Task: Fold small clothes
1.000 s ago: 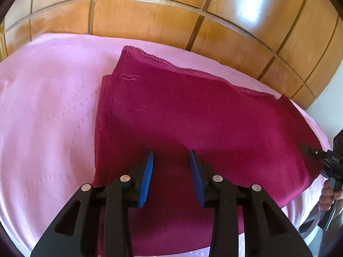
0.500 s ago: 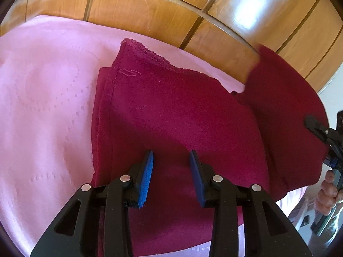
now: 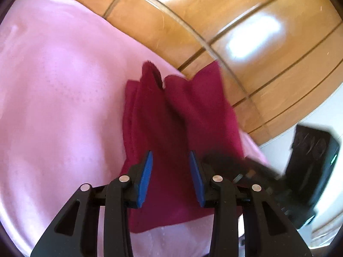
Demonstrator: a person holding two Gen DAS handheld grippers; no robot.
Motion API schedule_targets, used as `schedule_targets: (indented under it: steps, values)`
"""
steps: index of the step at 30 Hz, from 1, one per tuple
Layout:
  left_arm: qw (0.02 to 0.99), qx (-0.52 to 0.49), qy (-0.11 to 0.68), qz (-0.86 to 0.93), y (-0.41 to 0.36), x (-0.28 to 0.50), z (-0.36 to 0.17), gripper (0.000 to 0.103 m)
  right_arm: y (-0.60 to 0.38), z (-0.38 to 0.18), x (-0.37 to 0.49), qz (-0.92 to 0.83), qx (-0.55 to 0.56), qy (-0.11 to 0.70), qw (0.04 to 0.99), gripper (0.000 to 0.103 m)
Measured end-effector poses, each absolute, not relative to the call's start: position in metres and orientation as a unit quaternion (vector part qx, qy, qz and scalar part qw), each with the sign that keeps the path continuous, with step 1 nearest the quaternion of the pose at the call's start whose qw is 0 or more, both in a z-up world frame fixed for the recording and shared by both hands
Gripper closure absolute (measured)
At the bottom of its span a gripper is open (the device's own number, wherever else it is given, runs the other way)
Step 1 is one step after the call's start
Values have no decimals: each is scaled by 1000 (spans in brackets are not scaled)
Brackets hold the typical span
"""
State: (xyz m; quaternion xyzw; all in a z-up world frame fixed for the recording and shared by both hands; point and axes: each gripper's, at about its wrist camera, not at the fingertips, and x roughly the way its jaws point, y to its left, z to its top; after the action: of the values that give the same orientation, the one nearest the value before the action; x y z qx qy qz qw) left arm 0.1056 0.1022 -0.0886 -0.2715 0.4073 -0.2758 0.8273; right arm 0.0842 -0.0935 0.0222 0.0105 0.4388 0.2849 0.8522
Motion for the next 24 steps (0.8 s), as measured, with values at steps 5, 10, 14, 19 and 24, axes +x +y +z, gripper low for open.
schedule_targets:
  steps: [5,10,14,19,24]
  values:
    - [796,-342,396,-305,121,109,-85,40,-84,21,62,351,19,420,836,27]
    - [764,-383,404,-327,118,116,-91,31,-120,30,39,365,72,417,829,26]
    - [750,-384,424,-332,113,118,-95,31,-159,35,27,336,101,415,839,26]
    - [740,-376,447,-334,101,126,-98,22,-186,27,24,297,114,422,849,27]
    - [750,-354,453,-328,89,137,-90,22,-175,21,23,287,90,417,858,27]
